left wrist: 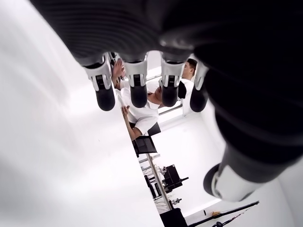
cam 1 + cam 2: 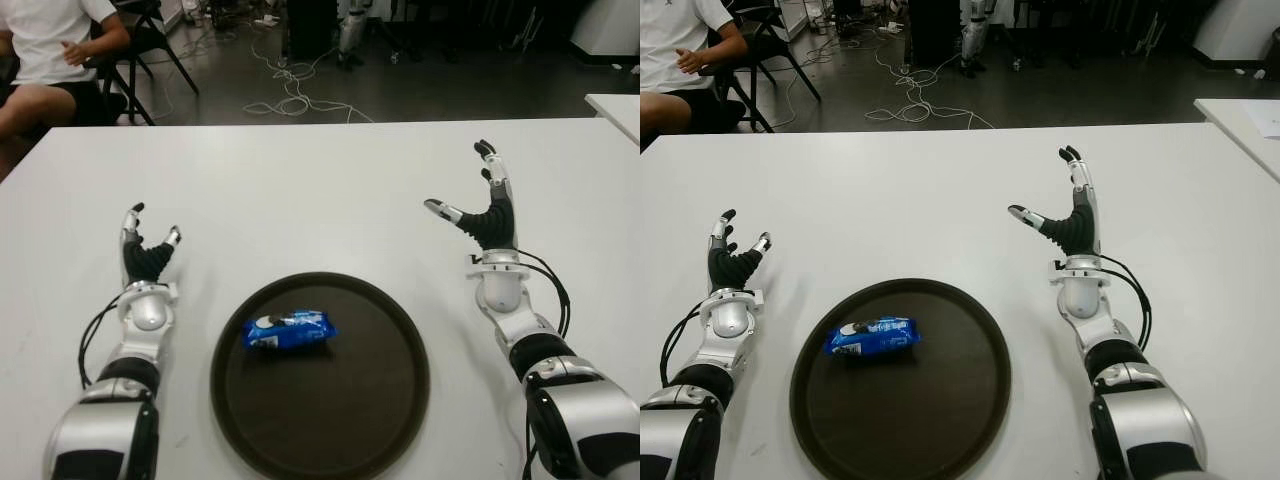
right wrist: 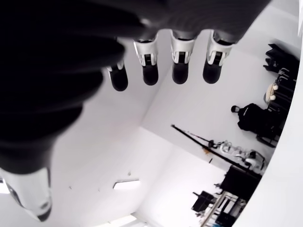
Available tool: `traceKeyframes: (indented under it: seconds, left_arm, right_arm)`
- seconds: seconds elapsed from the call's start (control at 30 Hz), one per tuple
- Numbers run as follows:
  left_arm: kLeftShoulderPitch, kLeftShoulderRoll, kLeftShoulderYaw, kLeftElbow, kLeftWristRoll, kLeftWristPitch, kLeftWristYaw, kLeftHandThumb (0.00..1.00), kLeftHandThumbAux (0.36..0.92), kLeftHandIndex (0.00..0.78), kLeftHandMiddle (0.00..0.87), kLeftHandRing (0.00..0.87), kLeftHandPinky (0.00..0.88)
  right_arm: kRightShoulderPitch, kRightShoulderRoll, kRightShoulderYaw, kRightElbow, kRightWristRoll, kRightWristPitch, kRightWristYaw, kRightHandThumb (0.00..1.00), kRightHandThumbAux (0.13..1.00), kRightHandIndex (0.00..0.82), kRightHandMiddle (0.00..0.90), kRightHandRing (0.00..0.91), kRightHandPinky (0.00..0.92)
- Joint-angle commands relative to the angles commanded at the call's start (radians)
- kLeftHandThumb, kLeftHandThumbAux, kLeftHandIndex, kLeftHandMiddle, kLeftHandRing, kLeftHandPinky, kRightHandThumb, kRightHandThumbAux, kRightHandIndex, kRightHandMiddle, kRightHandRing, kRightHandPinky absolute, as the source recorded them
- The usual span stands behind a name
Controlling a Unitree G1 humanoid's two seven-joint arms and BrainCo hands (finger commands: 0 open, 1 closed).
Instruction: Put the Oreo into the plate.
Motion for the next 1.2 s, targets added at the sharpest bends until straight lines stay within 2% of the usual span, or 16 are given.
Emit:
traceKeyframes:
  seconds: [0.13, 0.2, 0.27, 0.43, 0.5, 0.63, 0.77, 0.97, 1.2]
  left_arm:
    - [0.0, -0.001, 0.004, 0.0, -0.005, -0.002, -0.006, 0.0, 0.748, 0.027, 0.026, 0.009, 0.006]
    - [-0.001, 0.0, 0.005, 0.002, -0.006, 0.0, -0.008, 0.0, 0.744, 0.028, 0.025, 0.007, 0.003]
    - [-0.002, 0.001, 0.005, 0.004, -0.004, 0.002, -0.007, 0.0, 0.738, 0.034, 0.031, 0.007, 0.001]
    - [-0.003, 0.0, 0.006, 0.006, -0.006, 0.0, -0.007, 0.0, 0.736, 0.039, 0.036, 0.014, 0.0]
    - [-0.003, -0.001, 0.01, 0.006, -0.01, -0.009, -0.011, 0.0, 0.748, 0.044, 0.046, 0.027, 0.011]
    - [0.0, -0.004, 0.022, 0.002, -0.027, -0.032, -0.028, 0.0, 0.796, 0.055, 0.072, 0.055, 0.03]
    - [0.001, -0.006, 0.029, 0.001, -0.036, -0.049, -0.038, 0.0, 0.831, 0.061, 0.085, 0.069, 0.04]
    - [0.004, -0.006, 0.034, 0.002, -0.043, -0.068, -0.053, 0.0, 0.86, 0.067, 0.095, 0.08, 0.049]
    - [0.005, -0.007, 0.045, 0.0, -0.051, -0.08, -0.063, 0.0, 0.868, 0.066, 0.092, 0.076, 0.046]
  right_arm:
    - [-0.025, 0.017, -0.085, 0.021, 0.131, 0.062, 0.161, 0.0, 0.704, 0.0, 0.0, 0.0, 0.0]
    - [-0.036, 0.046, -0.165, 0.011, 0.257, 0.117, 0.298, 0.0, 0.702, 0.0, 0.0, 0.0, 0.0]
    - [-0.043, 0.064, -0.221, 0.001, 0.345, 0.164, 0.388, 0.0, 0.69, 0.0, 0.0, 0.0, 0.0]
    - [-0.057, 0.071, -0.29, -0.013, 0.445, 0.255, 0.475, 0.0, 0.704, 0.0, 0.0, 0.0, 0.0]
    - [-0.067, 0.071, -0.319, -0.015, 0.48, 0.298, 0.484, 0.0, 0.741, 0.0, 0.0, 0.0, 0.0]
    - [-0.074, 0.066, -0.337, -0.014, 0.487, 0.334, 0.451, 0.0, 0.831, 0.02, 0.018, 0.004, 0.018]
    - [-0.073, 0.064, -0.331, -0.016, 0.468, 0.328, 0.419, 0.0, 0.883, 0.039, 0.034, 0.011, 0.024]
    - [-0.072, 0.065, -0.32, -0.016, 0.446, 0.314, 0.384, 0.0, 0.924, 0.047, 0.036, 0.013, 0.022]
    - [-0.076, 0.062, -0.324, -0.009, 0.443, 0.329, 0.38, 0.0, 0.922, 0.047, 0.039, 0.019, 0.014]
